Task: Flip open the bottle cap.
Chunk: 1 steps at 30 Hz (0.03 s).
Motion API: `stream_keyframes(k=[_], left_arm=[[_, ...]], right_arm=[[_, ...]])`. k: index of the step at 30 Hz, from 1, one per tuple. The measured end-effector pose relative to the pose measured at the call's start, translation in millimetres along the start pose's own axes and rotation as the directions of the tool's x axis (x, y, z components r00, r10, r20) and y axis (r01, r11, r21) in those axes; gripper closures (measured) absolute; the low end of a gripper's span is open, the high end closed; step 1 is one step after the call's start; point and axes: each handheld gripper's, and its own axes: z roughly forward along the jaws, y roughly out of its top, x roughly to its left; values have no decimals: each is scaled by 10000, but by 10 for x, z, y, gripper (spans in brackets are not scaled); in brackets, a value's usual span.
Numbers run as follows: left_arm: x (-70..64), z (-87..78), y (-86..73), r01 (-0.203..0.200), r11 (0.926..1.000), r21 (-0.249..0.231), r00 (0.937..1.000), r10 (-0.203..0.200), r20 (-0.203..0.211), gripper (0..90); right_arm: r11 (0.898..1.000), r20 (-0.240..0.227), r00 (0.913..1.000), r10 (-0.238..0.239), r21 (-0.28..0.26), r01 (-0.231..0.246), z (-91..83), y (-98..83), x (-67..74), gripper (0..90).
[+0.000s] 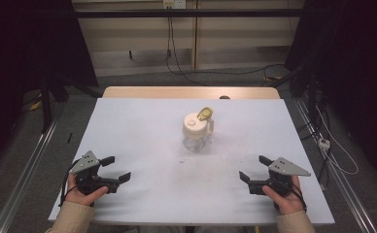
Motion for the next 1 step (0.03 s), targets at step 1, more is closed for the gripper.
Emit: stream_keyframes(k=[1], left_arm=[[-4, 6, 4, 13, 10000, -21, 10000, -13, -7, 66]], right_arm=[[10000, -9, 10000, 1, 5, -1, 3, 3, 1, 59]])
